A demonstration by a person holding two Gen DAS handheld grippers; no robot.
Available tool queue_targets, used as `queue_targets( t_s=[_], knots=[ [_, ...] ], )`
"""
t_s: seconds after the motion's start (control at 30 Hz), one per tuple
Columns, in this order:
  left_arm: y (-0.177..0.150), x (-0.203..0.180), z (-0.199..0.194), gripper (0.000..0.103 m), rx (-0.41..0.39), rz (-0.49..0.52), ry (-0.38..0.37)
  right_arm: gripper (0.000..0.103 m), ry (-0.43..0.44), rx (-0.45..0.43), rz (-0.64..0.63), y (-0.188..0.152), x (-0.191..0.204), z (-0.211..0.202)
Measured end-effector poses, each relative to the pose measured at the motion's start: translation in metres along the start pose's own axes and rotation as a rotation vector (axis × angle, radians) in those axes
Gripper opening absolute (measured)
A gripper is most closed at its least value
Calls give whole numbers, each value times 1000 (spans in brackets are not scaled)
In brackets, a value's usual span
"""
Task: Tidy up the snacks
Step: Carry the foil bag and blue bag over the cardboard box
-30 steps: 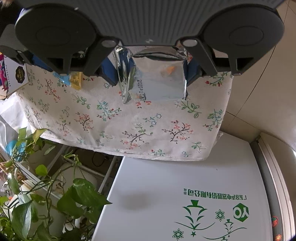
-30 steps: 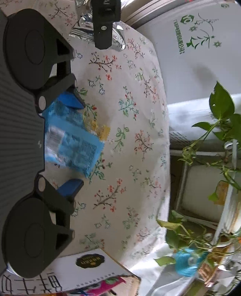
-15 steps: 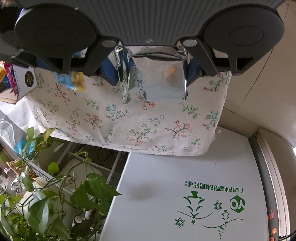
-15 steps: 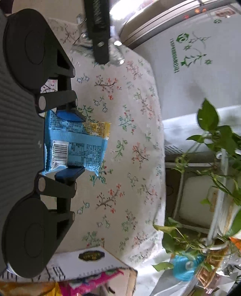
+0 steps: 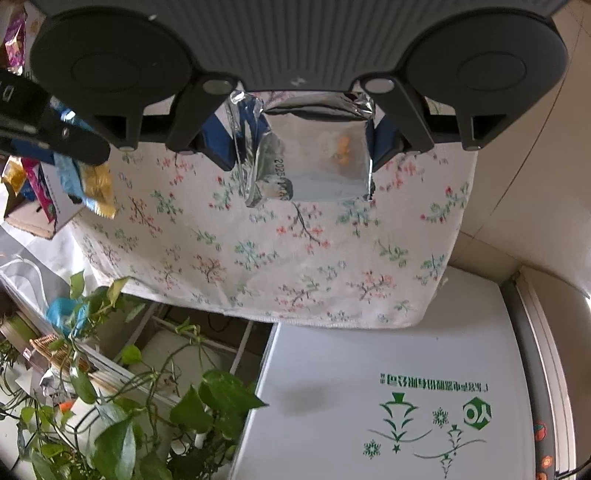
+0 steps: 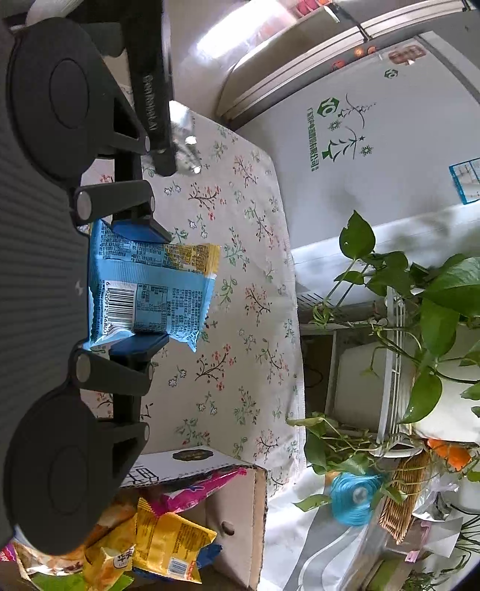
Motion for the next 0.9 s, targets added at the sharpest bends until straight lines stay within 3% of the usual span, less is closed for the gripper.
queue_targets(
  t_s=[0.43, 0.9],
  knots=[
    [-13, -24, -5, 75, -33, 66, -7, 57, -16, -14, 2, 3, -11, -5],
    [-46, -22, -6, 75, -20, 10, -7, 57, -3, -25, -21, 2, -12, -14]
  ],
)
Point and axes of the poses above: each gripper's, at about its wrist camera, not at the fingertips, and z roughly the way its jaws point, x to its left, y to its top, the point moved 5 cm from there along z, roughly the way its jaws point, and after that the axes turned 2 degrees about z, right-handed, at the moved point
